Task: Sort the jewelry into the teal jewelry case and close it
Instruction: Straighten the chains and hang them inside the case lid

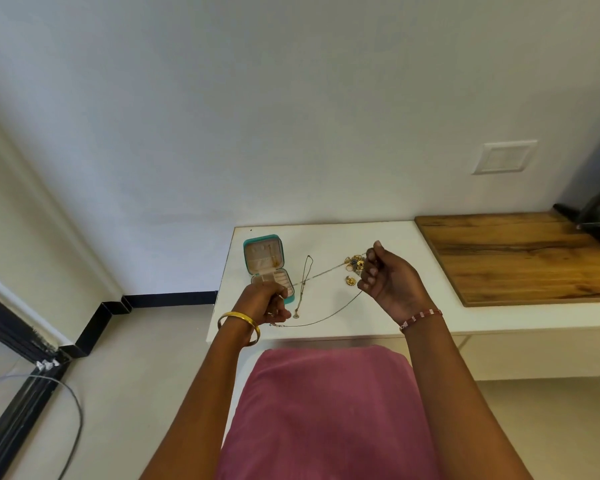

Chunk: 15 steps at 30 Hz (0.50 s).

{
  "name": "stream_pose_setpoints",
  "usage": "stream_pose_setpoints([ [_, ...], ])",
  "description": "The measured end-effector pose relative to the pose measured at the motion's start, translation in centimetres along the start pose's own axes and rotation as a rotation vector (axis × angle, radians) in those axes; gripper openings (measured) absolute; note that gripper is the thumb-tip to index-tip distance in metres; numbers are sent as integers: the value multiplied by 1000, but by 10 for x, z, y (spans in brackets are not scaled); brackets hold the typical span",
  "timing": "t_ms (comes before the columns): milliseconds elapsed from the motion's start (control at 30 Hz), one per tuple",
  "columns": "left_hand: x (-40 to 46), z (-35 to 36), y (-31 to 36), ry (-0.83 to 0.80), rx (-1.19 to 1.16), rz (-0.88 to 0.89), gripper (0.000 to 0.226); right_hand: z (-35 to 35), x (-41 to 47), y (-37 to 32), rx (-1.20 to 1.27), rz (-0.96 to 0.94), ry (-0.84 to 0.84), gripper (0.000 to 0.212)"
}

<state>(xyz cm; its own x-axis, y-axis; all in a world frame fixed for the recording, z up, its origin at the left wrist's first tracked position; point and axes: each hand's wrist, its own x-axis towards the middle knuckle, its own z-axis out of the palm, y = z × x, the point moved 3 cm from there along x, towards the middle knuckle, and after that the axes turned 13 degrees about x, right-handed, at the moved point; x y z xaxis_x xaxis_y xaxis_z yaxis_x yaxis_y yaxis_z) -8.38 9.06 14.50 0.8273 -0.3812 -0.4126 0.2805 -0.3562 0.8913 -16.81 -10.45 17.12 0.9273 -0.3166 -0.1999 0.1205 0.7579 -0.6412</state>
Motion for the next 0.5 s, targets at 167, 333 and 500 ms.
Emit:
stream_pose_setpoints([
  [167,1,5,-5,-29,321,79,27,20,-4,-1,-50,-79,-126,20],
  [333,-5,22,-4,-139,435,211,27,43,-13,1,-182,-78,-227,21],
  [500,-12,30,5,-72,279,298,26,53,-18,0,-309,-89,-245,24],
])
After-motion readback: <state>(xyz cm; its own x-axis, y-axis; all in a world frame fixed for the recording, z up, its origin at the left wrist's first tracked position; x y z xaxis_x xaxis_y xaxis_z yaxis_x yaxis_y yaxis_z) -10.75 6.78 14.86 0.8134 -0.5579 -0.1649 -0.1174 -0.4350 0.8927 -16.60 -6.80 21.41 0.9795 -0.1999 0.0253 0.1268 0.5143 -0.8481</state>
